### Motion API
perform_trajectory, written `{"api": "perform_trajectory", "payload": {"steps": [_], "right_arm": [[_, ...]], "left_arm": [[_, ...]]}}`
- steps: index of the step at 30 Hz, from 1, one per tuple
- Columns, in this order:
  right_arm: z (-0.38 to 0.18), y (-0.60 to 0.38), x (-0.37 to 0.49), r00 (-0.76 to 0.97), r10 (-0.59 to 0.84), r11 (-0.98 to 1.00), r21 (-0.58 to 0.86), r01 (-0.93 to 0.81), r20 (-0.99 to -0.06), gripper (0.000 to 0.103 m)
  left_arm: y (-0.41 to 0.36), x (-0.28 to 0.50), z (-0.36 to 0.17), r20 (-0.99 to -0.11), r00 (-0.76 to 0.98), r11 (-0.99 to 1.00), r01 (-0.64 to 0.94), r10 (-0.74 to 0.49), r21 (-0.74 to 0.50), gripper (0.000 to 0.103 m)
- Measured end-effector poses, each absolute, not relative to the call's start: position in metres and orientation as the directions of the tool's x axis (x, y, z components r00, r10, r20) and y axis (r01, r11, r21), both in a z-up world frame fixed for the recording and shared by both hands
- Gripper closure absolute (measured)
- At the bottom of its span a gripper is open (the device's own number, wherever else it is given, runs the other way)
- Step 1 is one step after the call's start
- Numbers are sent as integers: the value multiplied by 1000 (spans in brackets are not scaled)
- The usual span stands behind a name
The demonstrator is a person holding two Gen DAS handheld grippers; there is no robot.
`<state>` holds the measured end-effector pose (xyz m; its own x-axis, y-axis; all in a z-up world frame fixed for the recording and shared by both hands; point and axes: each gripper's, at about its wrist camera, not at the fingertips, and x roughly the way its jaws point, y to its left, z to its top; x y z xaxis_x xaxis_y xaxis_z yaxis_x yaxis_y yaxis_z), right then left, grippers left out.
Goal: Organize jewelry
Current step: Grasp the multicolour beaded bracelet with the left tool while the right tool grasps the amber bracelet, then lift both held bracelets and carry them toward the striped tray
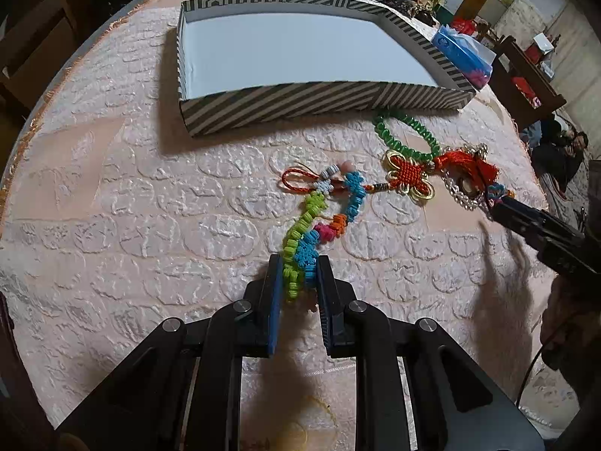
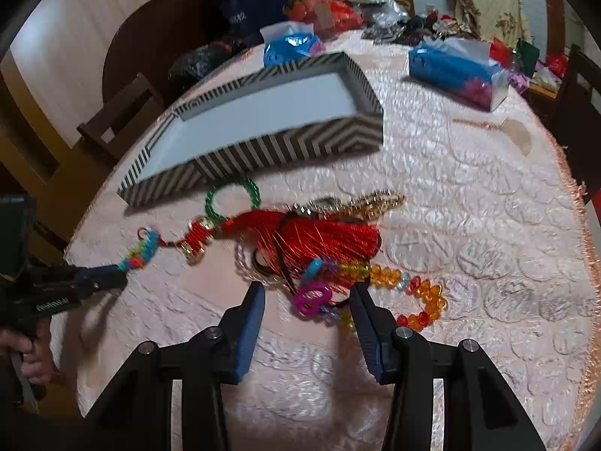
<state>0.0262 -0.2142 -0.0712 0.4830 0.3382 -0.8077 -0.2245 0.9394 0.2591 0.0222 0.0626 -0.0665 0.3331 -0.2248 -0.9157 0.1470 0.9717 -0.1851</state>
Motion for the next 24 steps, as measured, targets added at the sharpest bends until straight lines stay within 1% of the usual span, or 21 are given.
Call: {"api": "perform_trajectory", "payload": {"steps": [3, 6, 8, 9, 11, 12, 17, 22, 24], "right_arm": [[-75, -213, 25, 491, 328, 939, 219, -266, -807, 59], [-75, -213, 22, 486, 312, 940, 190, -283, -817, 65], [-75, -217, 16, 488, 304, 943, 186, -276, -818, 75], [-75, -221, 13, 488, 302, 945, 189, -268, -819, 78], [-76, -227, 6, 485, 294, 948, 187, -256, -824, 91], [-76, -229, 4, 483, 283, 952, 179, -249, -829, 94], [-73, -241, -11, 468, 286, 956, 218, -195, -836, 95], [-54, -254, -29, 504, 341, 939, 314, -140, -794, 95], [-54, -255, -32, 498, 345, 937, 320, -139, -796, 95]], "left_arm": [[59, 24, -67, -917, 332, 972, 145, -221, -182, 87], [59, 25, -67, -917, 332, 973, 143, -218, -180, 87], [58, 26, -67, -918, 333, 974, 141, -217, -179, 87], [58, 26, -67, -918, 333, 974, 141, -217, -179, 87], [58, 26, -67, -918, 333, 974, 141, -215, -177, 87], [57, 26, -67, -918, 333, 974, 141, -214, -176, 87], [51, 29, -66, -917, 329, 971, 153, -224, -183, 87], [46, 27, -64, -914, 330, 967, 170, -236, -188, 87], [45, 27, -64, -915, 328, 968, 168, -235, -188, 87]]}}
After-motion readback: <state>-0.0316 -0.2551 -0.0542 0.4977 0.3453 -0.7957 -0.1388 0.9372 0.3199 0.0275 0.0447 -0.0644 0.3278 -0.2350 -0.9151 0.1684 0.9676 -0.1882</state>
